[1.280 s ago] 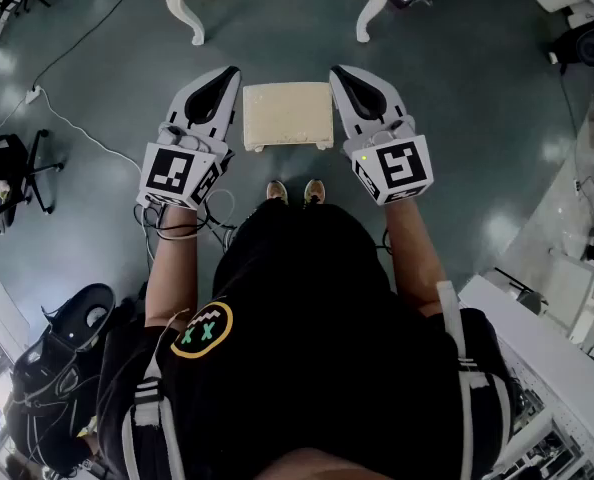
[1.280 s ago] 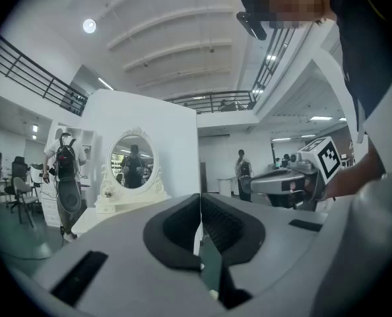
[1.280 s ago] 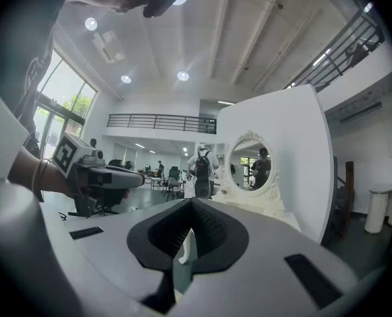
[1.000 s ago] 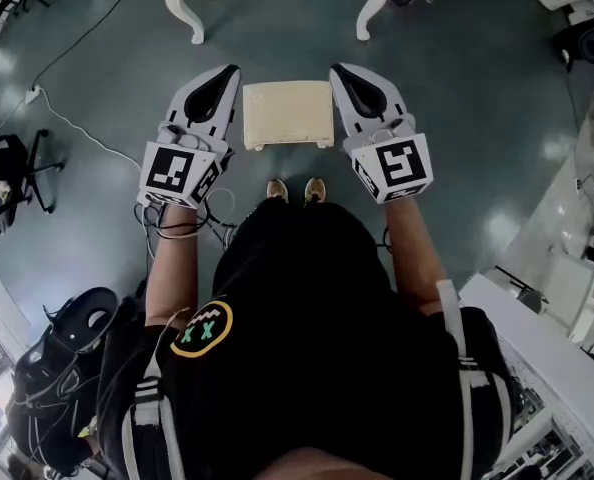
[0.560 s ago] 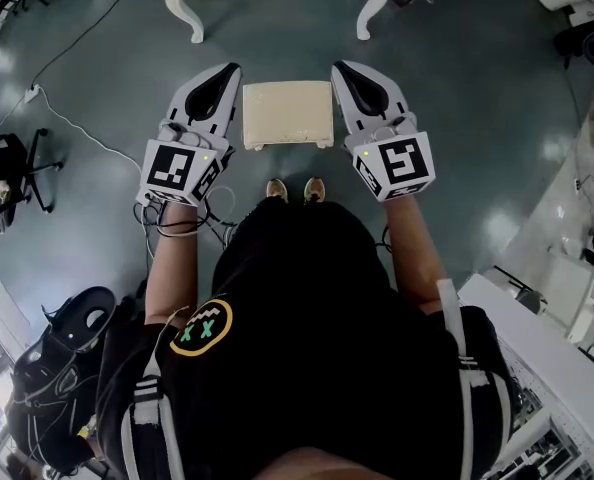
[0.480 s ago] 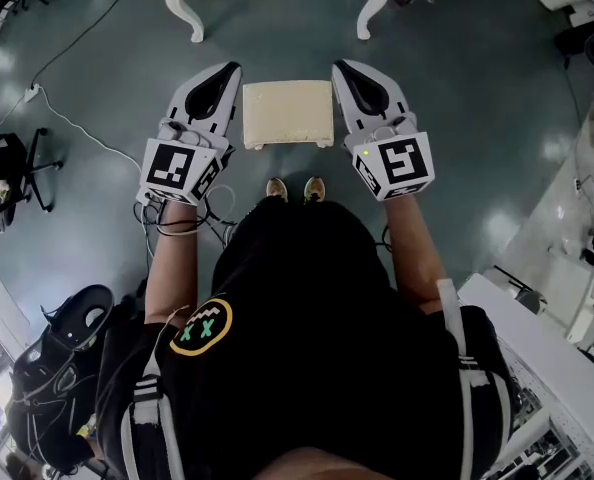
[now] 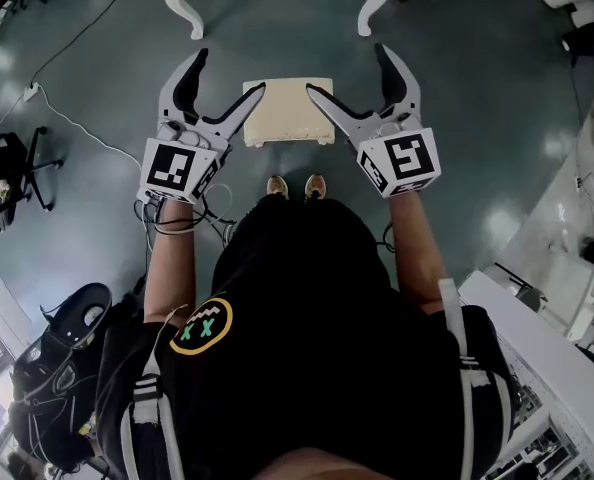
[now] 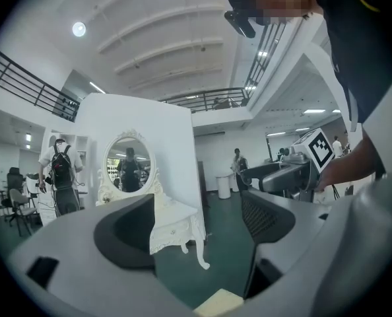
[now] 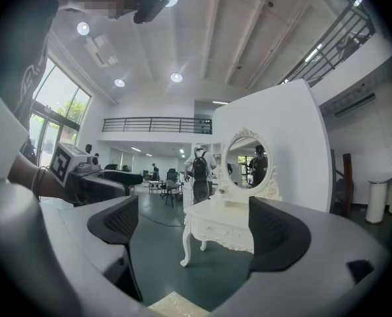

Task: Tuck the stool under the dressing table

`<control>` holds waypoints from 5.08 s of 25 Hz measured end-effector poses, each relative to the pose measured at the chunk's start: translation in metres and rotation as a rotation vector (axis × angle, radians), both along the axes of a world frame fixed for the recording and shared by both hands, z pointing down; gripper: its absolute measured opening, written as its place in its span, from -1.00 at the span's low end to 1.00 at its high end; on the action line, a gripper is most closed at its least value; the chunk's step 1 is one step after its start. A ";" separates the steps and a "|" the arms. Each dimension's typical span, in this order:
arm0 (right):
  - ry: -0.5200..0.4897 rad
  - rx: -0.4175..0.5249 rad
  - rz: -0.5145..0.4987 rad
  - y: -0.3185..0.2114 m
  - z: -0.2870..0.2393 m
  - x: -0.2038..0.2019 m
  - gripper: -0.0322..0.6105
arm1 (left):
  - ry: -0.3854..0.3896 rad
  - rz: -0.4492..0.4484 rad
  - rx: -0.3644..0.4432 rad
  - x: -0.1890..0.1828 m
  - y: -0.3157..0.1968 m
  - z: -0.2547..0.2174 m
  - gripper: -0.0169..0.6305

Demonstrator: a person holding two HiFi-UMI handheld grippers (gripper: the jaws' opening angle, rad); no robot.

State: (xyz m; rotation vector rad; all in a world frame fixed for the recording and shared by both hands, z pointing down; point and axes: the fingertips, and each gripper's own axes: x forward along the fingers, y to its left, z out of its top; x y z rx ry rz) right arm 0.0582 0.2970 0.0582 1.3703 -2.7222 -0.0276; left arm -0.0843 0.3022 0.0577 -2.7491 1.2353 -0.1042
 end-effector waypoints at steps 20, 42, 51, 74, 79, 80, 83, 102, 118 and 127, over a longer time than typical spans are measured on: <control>0.067 -0.181 -0.036 -0.016 0.139 0.005 0.93 | -0.044 -0.052 -0.179 -0.011 -0.013 0.137 0.42; 0.179 -0.873 0.073 0.006 0.708 0.040 0.96 | -0.029 -0.255 -0.914 -0.071 0.000 0.705 0.49; 0.082 -1.055 0.145 0.004 0.781 0.054 0.75 | 0.005 -0.250 -1.055 -0.067 0.006 0.782 0.49; 0.086 -1.017 0.080 -0.080 0.789 0.044 0.71 | -0.064 -0.250 -1.060 -0.068 -0.070 0.787 0.49; 0.084 -1.024 0.109 -0.113 0.792 0.034 0.70 | -0.060 -0.230 -1.053 -0.078 -0.107 0.790 0.49; 0.090 -1.028 0.111 -0.118 0.793 0.033 0.70 | -0.057 -0.222 -1.055 -0.079 -0.112 0.791 0.49; 0.095 -1.035 0.126 -0.135 0.794 0.031 0.70 | -0.055 -0.212 -1.060 -0.082 -0.131 0.792 0.49; 0.044 -0.983 0.152 -0.296 0.779 0.042 0.66 | -0.018 -0.342 -1.042 -0.076 -0.285 0.780 0.49; 0.126 -0.970 0.246 -0.373 0.779 0.029 0.61 | -0.035 -0.342 -1.024 -0.090 -0.368 0.784 0.48; 0.168 -0.943 0.267 -0.421 0.774 0.027 0.51 | -0.093 -0.418 -0.963 -0.091 -0.414 0.780 0.48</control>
